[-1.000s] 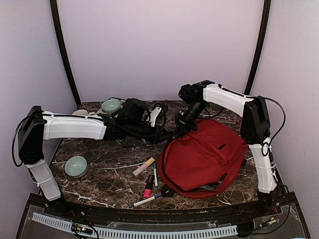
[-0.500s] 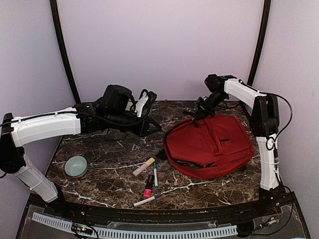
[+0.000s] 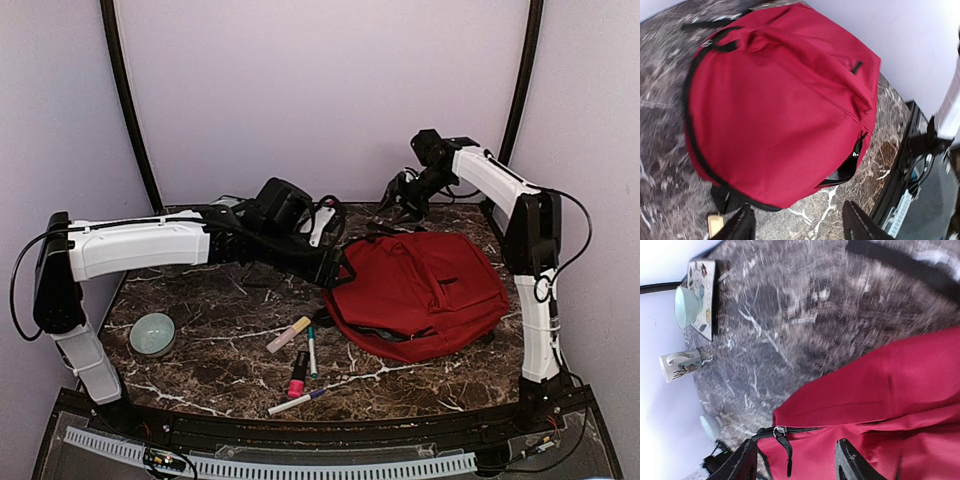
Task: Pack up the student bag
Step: Grab the largest pocket of the student bag.
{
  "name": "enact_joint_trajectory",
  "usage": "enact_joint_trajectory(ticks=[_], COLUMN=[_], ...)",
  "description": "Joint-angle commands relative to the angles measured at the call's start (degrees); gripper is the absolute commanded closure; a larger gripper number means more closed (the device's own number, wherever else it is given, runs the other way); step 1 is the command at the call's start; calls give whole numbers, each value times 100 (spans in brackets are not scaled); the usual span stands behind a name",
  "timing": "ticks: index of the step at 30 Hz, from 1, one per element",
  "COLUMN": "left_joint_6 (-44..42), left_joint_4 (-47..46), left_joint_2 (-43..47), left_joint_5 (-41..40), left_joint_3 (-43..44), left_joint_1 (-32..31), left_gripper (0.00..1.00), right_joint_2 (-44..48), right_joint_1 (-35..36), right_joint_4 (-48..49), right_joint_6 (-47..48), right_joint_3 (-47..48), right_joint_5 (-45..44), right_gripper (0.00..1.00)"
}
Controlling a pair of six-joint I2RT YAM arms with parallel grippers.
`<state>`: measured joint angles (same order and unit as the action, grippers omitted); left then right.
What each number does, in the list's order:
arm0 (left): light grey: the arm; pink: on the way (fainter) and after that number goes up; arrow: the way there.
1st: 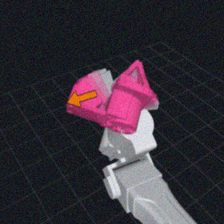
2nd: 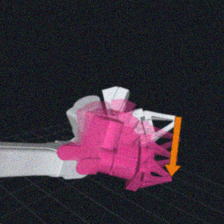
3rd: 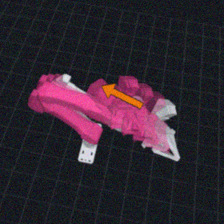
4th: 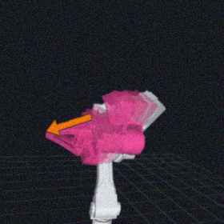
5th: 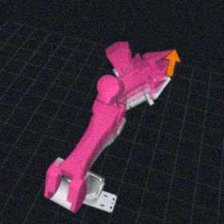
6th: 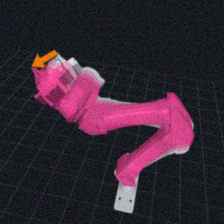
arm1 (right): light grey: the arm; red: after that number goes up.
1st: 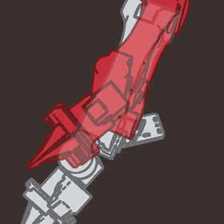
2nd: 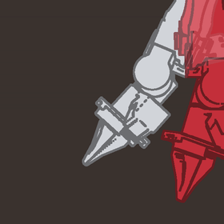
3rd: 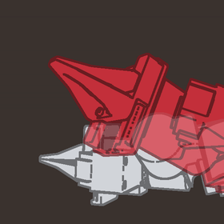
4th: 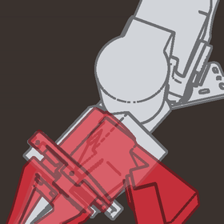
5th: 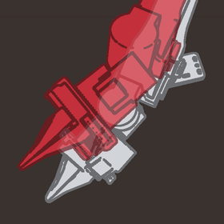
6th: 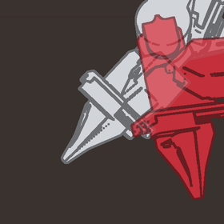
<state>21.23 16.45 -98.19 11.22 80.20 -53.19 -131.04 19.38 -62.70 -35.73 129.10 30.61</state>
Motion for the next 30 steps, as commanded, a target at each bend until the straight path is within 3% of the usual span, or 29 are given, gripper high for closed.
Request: enact_joint_trajectory(ticks=[1,8,13,20,24,30], left_joint_6=[-374,-672,-357,-282,-173,-211], left_joint_4=[439,916,1012,617,681,405], left_joint_2=[-313,-1436,-2251,-3137,-3569,-3854], left_joint_5=[-3,-176,-777,-1750,-2829,-3458], left_joint_3=[763,2024,2823,3458,3884,4026], left_joint_1=[-340,-1059,-1512,-2052,-2241,-2315], left_gripper=[36,34,33,33,34,41], right_joint_2=[774,3629,5327,6682,6992,7475], right_joint_1=[-99,-133,-194,-222,-219,-219], right_joint_4=[-54,1111,1150,1370,1278,1178], right_joint_6=[750,601,-126,-441,-422,-391], right_joint_3=[-229,-3034,-4776,-6406,-6676,-7047], right_joint_5=[-1077,-3126,-4180,-4115,-3792,-3570], right_gripper=[46,42,26,22,22,22])
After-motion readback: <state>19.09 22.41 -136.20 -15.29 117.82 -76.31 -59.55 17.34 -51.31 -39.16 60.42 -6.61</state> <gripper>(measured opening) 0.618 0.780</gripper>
